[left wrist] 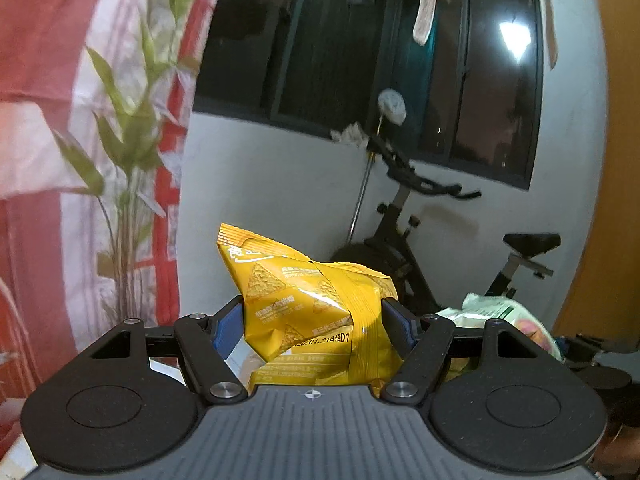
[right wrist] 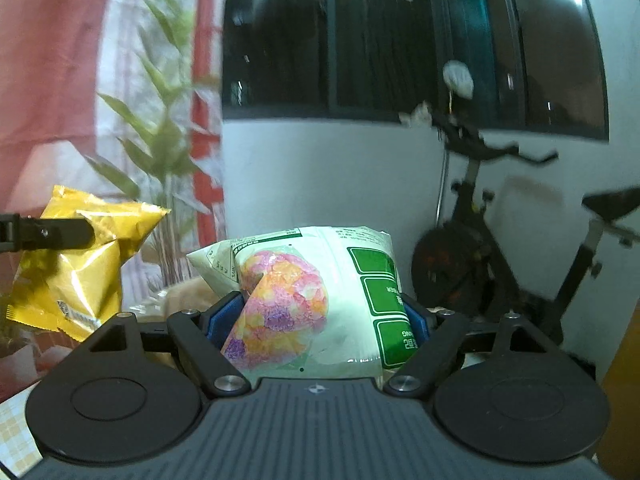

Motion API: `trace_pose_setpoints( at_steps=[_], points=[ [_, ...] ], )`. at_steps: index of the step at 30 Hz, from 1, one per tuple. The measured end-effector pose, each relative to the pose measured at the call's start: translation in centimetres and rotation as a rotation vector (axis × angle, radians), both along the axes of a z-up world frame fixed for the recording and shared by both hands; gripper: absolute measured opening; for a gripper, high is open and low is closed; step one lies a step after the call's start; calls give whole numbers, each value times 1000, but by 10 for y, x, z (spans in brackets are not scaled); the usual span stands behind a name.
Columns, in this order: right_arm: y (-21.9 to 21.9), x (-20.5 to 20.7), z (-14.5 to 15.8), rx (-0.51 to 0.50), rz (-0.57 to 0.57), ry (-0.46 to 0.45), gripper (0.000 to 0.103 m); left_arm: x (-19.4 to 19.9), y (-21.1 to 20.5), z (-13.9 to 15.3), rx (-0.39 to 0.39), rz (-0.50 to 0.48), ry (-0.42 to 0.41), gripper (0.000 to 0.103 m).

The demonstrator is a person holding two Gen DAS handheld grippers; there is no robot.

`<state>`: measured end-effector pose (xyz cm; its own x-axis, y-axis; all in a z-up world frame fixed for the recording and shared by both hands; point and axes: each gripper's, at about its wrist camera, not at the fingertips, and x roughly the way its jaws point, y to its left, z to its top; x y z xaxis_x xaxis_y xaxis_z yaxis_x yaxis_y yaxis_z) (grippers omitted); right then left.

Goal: Organize snacks
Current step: 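Carry both bags over the box and release them inside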

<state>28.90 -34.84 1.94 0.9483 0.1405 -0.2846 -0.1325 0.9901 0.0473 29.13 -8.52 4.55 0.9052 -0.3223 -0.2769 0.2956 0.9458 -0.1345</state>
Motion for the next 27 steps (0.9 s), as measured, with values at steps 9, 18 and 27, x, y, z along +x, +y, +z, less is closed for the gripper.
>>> trace_pose_setpoints(
  at_steps=[9, 18, 27],
  points=[
    [3, 46, -23, -59, 0, 202, 85, 50, -15, -26, 56, -43, 142, 85],
    [-2, 50, -20, 9, 31, 212, 95, 54, -2, -32, 36, -34, 157, 86],
    [-11, 30, -2, 74, 24, 166, 95, 41, 5, -31, 36, -33, 138, 86]
  ],
)
